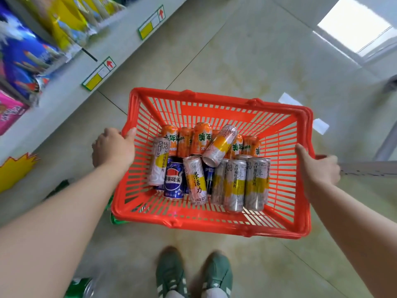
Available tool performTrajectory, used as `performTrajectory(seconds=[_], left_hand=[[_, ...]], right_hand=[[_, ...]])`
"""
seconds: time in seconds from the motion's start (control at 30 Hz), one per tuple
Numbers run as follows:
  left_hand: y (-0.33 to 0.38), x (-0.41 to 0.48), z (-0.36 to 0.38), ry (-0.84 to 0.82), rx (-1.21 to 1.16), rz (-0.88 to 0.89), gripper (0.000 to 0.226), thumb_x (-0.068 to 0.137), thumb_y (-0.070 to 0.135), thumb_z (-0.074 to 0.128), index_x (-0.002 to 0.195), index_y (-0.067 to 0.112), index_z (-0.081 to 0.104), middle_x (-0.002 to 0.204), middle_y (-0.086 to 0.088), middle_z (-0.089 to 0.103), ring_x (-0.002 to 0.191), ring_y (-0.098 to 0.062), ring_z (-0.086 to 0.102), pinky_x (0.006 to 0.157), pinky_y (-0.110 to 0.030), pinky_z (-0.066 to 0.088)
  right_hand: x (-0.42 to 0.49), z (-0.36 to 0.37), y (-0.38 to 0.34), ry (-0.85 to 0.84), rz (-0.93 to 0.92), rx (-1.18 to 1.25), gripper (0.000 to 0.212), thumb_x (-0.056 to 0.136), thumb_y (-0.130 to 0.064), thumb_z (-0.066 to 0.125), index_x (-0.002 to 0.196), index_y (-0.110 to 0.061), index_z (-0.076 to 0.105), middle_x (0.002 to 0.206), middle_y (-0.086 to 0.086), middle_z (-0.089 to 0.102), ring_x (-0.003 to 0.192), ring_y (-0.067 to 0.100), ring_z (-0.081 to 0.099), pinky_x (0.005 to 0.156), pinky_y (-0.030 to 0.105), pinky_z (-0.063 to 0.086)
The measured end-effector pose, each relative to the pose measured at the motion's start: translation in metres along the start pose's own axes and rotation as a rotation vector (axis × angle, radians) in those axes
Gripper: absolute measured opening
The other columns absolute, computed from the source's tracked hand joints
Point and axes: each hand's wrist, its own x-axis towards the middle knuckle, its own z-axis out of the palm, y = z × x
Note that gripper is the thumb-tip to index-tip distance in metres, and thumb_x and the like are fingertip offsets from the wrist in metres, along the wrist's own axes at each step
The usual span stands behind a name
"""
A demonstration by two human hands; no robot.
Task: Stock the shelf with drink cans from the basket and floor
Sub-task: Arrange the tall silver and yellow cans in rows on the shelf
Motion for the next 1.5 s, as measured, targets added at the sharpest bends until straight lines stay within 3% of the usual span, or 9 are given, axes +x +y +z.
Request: performTrajectory(seconds=[0.1, 0.2, 0.3, 0.67, 0.8, 0.87, 1.03, 1.3, 1.5], left_hand=[[0.015, -0.030, -0.005, 0.302, -0.094, 0.349, 0.038, 0.089, 0.035, 0.058, 0.113, 0.006, 0.054, 0.113, -0.018, 0.057, 0.106, -0.034, 0.049, 0.089, -0.039, 0.035], [0.039, -0.051, 0.003, -0.148, -0.398, 0.398, 0.035, 0.083, 0.038, 0.068, 0.106, 0.014, 0.056, 0.089, 0.003, 0.056, 0.082, -0.014, 0.050, 0.071, -0.026, 0.037], [0.047, -0.059, 0.031, -0.620, -0.498, 0.212, 0.049, 0.079, 0.044, 0.072, 0.114, 0.014, 0.058, 0.090, 0.004, 0.058, 0.081, -0.009, 0.055, 0.075, -0.027, 0.046], [0.024, -0.032, 0.106, -0.649, 0.094, 0.345, 0.099, 0.060, 0.076, 0.066, 0.140, 0.024, 0.041, 0.137, -0.002, 0.047, 0.129, -0.028, 0.032, 0.107, -0.042, 0.032], [0.027, -0.040, 0.120, -0.587, 0.220, 0.353, 0.101, 0.056, 0.086, 0.056, 0.135, 0.025, 0.043, 0.144, -0.007, 0.035, 0.132, -0.030, 0.025, 0.109, -0.044, 0.023], [0.030, -0.040, 0.128, -0.558, 0.235, 0.336, 0.100, 0.056, 0.088, 0.052, 0.133, 0.025, 0.047, 0.148, -0.008, 0.030, 0.134, -0.032, 0.021, 0.111, -0.047, 0.020], [0.031, -0.034, 0.130, -0.552, 0.075, 0.273, 0.091, 0.056, 0.083, 0.061, 0.128, 0.028, 0.054, 0.148, -0.003, 0.032, 0.136, -0.030, 0.022, 0.110, -0.047, 0.020], [0.028, -0.044, 0.085, -0.511, -0.448, 0.307, 0.070, 0.058, 0.050, 0.085, 0.115, 0.023, 0.055, 0.108, 0.008, 0.059, 0.101, -0.014, 0.054, 0.080, -0.029, 0.043], [0.035, -0.034, 0.000, -0.491, -0.576, 0.325, 0.058, 0.053, 0.041, 0.089, 0.101, 0.023, 0.063, 0.096, 0.005, 0.070, 0.094, -0.018, 0.067, 0.085, -0.038, 0.054]], right_hand=[[-0.020, 0.004, -0.011, 0.184, -0.441, -0.077, 0.043, 0.085, -0.043, 0.061, 0.114, -0.011, 0.057, 0.115, 0.015, 0.059, 0.113, 0.034, 0.051, 0.094, 0.042, 0.037], [-0.041, 0.021, -0.024, -0.043, -0.715, 0.064, 0.022, 0.088, -0.032, 0.064, 0.099, -0.014, 0.058, 0.091, 0.005, 0.062, 0.086, 0.024, 0.057, 0.067, 0.027, 0.036], [-0.045, 0.057, -0.032, -0.365, -0.635, -0.020, 0.030, 0.090, -0.047, 0.060, 0.094, -0.017, 0.057, 0.079, -0.006, 0.062, 0.071, 0.011, 0.059, 0.055, 0.024, 0.037], [-0.025, 0.140, -0.058, -0.509, -0.441, -0.337, 0.074, 0.083, -0.078, 0.036, 0.059, -0.011, 0.054, 0.057, 0.006, 0.056, 0.062, 0.024, 0.057, 0.091, 0.047, 0.049], [-0.015, 0.158, -0.069, -0.595, -0.317, -0.295, 0.081, 0.081, -0.077, 0.046, 0.106, -0.002, 0.063, 0.100, 0.015, 0.069, 0.098, 0.031, 0.065, 0.097, 0.040, 0.049], [-0.014, 0.163, -0.072, -0.676, -0.184, -0.187, 0.073, 0.077, -0.064, 0.067, 0.116, -0.003, 0.055, 0.092, 0.011, 0.066, 0.090, 0.027, 0.064, 0.083, 0.032, 0.053], [-0.012, 0.167, -0.064, -0.644, -0.171, -0.106, 0.053, 0.066, -0.051, 0.083, 0.087, -0.011, 0.057, 0.079, 0.009, 0.067, 0.069, 0.022, 0.068, 0.069, 0.034, 0.061], [-0.020, 0.105, -0.066, -0.707, -0.198, 0.083, 0.048, 0.073, -0.041, 0.080, 0.099, -0.004, 0.064, 0.083, 0.010, 0.070, 0.066, 0.019, 0.065, 0.054, 0.026, 0.048], [-0.053, 0.030, -0.081, -0.807, -0.242, 0.151, 0.048, 0.071, -0.048, 0.078, 0.100, -0.011, 0.068, 0.087, 0.010, 0.070, 0.069, 0.017, 0.057, 0.060, 0.028, 0.038]])
